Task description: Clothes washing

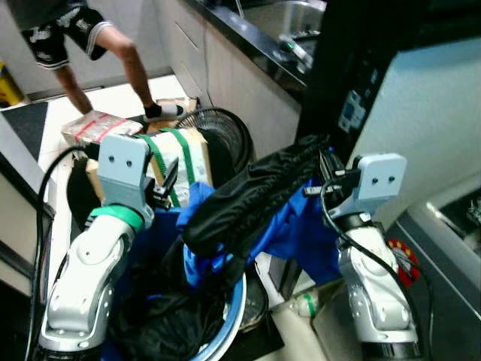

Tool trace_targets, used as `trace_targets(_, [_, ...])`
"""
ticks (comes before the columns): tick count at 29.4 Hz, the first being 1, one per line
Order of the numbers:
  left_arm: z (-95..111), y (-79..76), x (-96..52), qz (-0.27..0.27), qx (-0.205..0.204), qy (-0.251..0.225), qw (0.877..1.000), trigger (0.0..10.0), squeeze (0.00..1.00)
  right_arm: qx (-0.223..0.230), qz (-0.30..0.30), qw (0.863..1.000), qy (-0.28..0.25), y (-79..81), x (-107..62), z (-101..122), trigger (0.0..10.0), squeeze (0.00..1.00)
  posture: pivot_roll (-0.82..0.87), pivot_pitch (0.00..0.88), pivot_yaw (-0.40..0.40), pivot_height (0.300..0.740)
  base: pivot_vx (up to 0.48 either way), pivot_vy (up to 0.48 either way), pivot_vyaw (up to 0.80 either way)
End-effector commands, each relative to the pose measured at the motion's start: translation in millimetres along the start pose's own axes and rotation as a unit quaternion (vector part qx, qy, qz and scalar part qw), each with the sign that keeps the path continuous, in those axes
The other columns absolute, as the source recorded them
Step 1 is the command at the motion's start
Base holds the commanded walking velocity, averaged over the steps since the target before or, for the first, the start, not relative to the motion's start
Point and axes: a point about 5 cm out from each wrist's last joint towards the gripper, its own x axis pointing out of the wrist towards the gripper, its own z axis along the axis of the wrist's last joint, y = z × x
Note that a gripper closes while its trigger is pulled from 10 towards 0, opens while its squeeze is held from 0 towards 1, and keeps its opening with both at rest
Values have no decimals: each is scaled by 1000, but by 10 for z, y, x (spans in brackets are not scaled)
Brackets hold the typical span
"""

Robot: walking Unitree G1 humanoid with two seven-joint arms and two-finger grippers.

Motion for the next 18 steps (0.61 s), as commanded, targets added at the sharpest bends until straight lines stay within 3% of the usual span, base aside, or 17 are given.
trace_targets(1, [-40, 6, -7, -1, -1, 10, 1000, 10000, 0, -4, -14, 1000, -13, -59, 8, 43, 10000, 0, 132, 35, 96, 740, 0, 0, -800])
trace_targets(18, [-36, -5, 0, -7, -4, 9, 1000, 10000, 0, -8, -32, 999, -19, -182, 20, 68, 10000, 0, 125, 28, 97, 740, 0, 0, -800])
